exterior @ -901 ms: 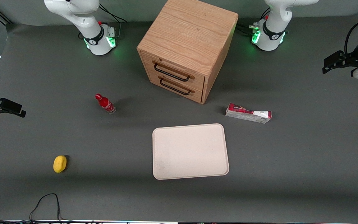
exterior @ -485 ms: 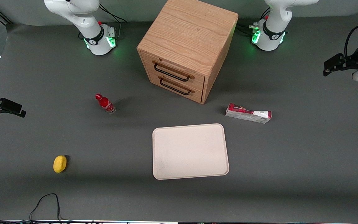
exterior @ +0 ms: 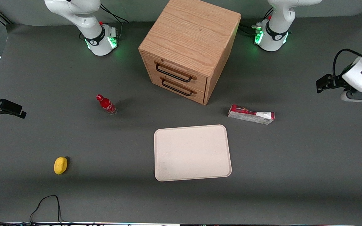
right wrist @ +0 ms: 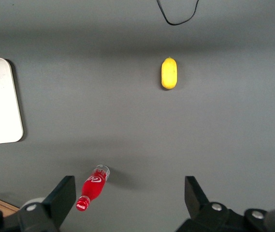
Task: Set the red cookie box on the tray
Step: 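Move the open left gripper down over the red-and-white cookie box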
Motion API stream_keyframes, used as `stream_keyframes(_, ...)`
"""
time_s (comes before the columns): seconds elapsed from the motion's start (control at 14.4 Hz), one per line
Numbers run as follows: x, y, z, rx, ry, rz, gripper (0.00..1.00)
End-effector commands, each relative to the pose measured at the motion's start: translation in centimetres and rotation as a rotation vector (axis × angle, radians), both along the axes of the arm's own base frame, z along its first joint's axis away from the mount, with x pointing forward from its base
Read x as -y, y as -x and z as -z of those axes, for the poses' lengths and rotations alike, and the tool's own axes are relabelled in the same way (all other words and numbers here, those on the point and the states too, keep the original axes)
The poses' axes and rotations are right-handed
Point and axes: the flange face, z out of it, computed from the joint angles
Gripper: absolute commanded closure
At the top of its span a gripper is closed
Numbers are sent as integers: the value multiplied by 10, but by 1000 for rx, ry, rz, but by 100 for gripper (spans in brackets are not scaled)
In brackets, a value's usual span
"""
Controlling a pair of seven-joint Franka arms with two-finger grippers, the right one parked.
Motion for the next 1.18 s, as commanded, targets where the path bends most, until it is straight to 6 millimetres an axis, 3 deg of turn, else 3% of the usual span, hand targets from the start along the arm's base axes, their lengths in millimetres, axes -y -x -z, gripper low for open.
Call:
stream_keyframes(0.0, 43, -8, 23, 9, -13, -229, 3)
stream_keyframes(0.21, 80, -15, 52, 0, -13, -546, 3)
stream_keyframes(0.42, 99, -17, 84, -28, -3, -790, 3)
stream_keyframes(0.55, 103, -19, 114, -28, -10, -916, 3)
stream_keyframes(0.76, 126, -23, 166, -38, -26, -1077, 3)
stream_keyframes(1.11, 161, -17, 252, -26, -13, -1207, 3)
